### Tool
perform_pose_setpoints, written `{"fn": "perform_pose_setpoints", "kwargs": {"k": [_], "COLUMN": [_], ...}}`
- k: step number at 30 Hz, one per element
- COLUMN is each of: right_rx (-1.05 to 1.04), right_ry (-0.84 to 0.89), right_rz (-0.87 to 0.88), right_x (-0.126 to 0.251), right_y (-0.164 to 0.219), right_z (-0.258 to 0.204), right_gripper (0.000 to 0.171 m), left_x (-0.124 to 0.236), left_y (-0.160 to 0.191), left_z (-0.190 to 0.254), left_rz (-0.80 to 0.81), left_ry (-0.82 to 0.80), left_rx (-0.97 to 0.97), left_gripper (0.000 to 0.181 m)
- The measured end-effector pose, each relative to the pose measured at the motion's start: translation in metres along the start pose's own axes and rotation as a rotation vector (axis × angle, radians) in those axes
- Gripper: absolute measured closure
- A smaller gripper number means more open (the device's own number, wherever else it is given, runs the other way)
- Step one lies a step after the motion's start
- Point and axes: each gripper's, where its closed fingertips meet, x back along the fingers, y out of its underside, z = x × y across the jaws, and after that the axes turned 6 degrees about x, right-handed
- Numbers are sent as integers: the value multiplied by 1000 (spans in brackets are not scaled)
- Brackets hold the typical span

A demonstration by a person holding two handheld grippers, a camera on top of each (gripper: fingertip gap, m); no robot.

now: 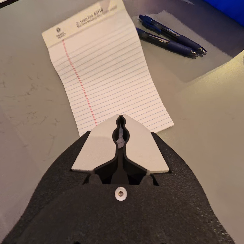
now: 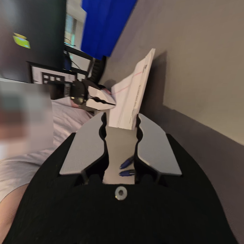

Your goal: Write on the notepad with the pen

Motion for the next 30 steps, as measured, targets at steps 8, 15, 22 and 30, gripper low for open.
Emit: {"fn": "perform_pose_setpoints", "kwargs": {"k": [8,15,22,30], "right_rx": [-44,-179,-304,-368], "right_ry": [-17,56,39,39], "right_rz": [-27,-136,-187,-195], "right_x": [-2,-11,-10,-10], "right_y": [2,27,40,47], "right_z": [-3,13,9,14], "right_gripper": [116,103,103,111], "left_x": [0,0,0,0], "left_y": [0,0,0,0], "left_z": [0,0,0,1], "left_rz": [2,4,6,3], "left_ry": [-5,-17,-17,-9], "left_rx": [-10,-19,-22,-47], "left_gripper": [181,181,181,181]}}
